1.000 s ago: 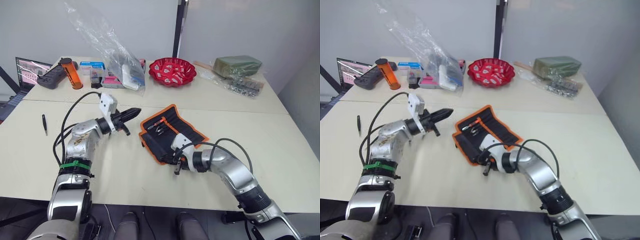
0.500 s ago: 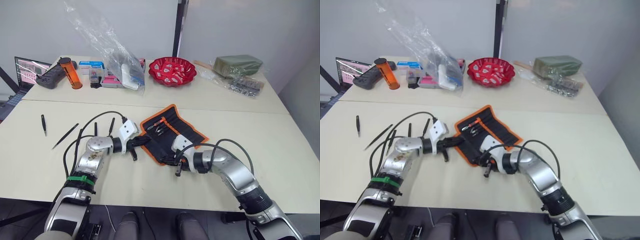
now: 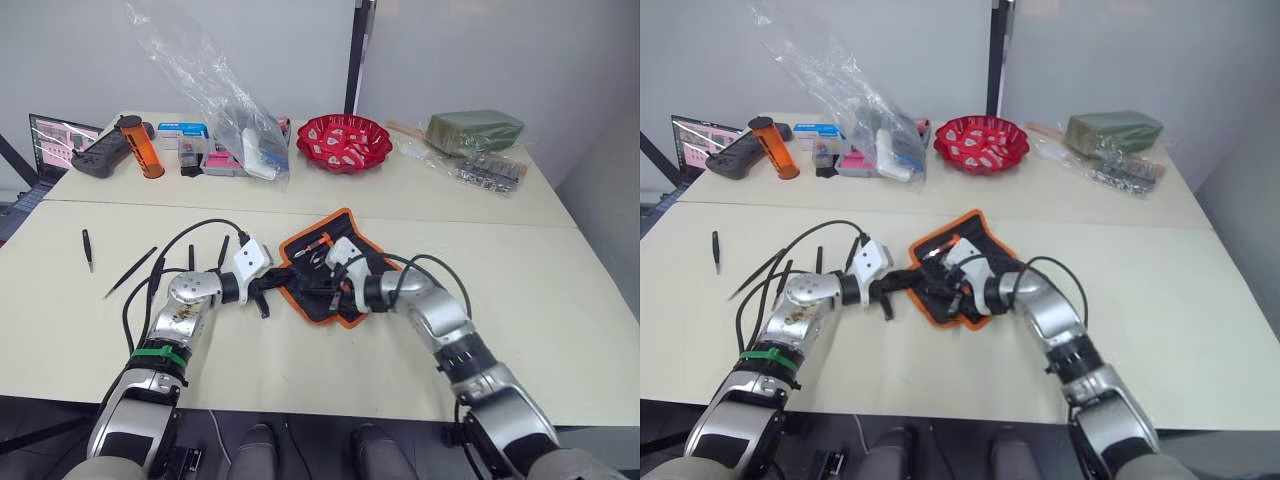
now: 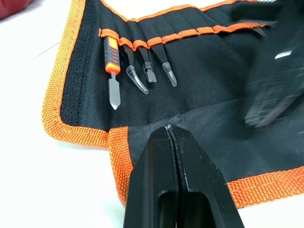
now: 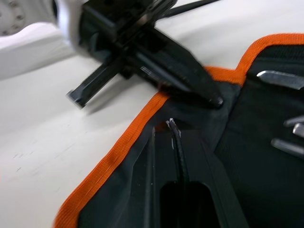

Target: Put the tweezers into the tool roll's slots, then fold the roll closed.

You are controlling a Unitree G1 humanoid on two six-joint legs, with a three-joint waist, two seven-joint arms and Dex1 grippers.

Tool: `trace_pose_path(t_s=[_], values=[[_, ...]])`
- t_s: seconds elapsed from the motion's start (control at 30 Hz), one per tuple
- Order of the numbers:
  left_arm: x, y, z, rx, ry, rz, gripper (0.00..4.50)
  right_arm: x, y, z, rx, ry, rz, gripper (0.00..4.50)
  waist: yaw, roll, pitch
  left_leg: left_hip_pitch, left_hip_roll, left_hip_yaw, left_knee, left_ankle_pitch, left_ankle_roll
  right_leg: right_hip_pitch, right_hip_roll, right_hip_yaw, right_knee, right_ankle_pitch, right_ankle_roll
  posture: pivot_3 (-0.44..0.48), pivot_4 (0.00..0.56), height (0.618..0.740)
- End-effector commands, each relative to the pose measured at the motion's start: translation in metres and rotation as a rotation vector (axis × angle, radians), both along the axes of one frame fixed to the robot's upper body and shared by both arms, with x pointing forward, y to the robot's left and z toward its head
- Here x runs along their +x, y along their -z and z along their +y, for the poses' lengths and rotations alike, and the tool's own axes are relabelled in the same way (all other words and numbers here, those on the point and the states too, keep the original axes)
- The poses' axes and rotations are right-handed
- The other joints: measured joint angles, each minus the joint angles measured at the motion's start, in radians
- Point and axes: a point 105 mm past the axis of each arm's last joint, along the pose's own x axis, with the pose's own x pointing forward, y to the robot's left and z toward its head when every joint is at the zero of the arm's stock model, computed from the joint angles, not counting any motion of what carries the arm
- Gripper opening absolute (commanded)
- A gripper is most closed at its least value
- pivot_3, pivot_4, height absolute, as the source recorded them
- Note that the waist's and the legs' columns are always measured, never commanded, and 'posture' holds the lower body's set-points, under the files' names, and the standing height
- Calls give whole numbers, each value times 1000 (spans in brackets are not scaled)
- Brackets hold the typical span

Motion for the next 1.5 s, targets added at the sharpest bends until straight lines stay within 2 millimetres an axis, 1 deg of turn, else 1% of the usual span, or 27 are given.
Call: trace_pose_path(t_s=[0.03,0.13,0.3,0.43,0.53,0.67,0.87,0.93,1.03,1.07,1.13,1.23,1.3,1.37,1.43,1.5], values=[[-1,11,7,27,-35,33,20,-3,15,1,-15,-36,17,0,0,0,0,0,0,0,0,0,0,0,0,0,0,0,0,0,150,729],[-1,11,6,26,-38,35,20,-16,27,-2,-14,-87,64,0,0,0,0,0,0,0,0,0,0,0,0,0,0,0,0,0,150,729],[0,12,8,25,-45,43,20,-47,43,-13,-9,-164,176,0,1,1,-1,1,0,0,0,0,0,1,0,0,0,0,0,0,150,729],[1,14,8,21,-48,55,20,-61,56,-24,-37,-174,230,0,2,2,-3,1,0,0,0,0,0,1,0,0,0,0,0,0,150,729],[2,14,8,15,-49,62,20,-67,59,-28,-50,-185,252,0,4,3,-4,1,0,0,0,0,0,1,0,0,-1,-1,0,0,150,729],[2,14,8,9,-49,66,20,-74,69,-33,-117,-216,247,0,5,3,-4,1,0,0,-1,0,0,1,0,0,-2,-1,0,0,150,729],[2,13,12,-26,-60,91,20,-75,69,-37,-122,-204,238,0,5,4,-5,1,0,0,-1,0,0,2,0,0,-2,-1,0,0,150,729],[2,11,15,-37,-62,93,20,-73,62,-39,-95,-193,222,0,5,4,-5,1,0,0,-1,0,0,2,0,0,-2,-1,0,0,150,729],[2,5,21,-65,-62,102,20,-73,44,-37,-3,-189,198,0,5,4,-5,1,0,0,-1,0,0,1,0,0,-2,-1,0,0,150,729],[2,3,23,-74,-63,102,20,-75,39,-36,14,-205,185,0,5,4,-5,1,0,0,-1,0,0,1,0,0,-2,-1,0,0,150,729],[3,-3,28,-96,-64,91,20,-84,22,-33,72,-252,118,0,6,4,-5,0,0,0,-2,0,0,1,0,0,-3,-1,0,0,150,729],[8,-25,38,-168,-85,50,20,-92,-10,-33,200,-271,100,0,4,3,-4,-1,0,0,-2,0,0,-1,0,0,-3,-1,0,0,150,729],[11,-40,44,-218,-97,19,20,-97,-26,-35,250,-274,95,0,4,4,-3,-4,0,0,-2,0,0,-3,0,-1,-2,-1,0,0,150,729],[12,-54,50,-269,-114,-7,20,-100,-38,-40,267,-264,87,0,4,3,-2,-7,0,0,-2,0,0,-6,0,0,-2,-1,0,0,150,729],[10,-67,59,-301,-129,-32,20,-98,-47,-51,260,-233,70,0,4,3,-2,-7,0,0,-2,0,0,-6,0,0,-2,-1,0,0,150,729],[3,-80,67,-317,-134,-57,20,-95,-55,-64,243,-196,51,0,4,3,-2,-7,0,0,-2,0,0,-7,0,0,-3,-1,0,0,150,729]])
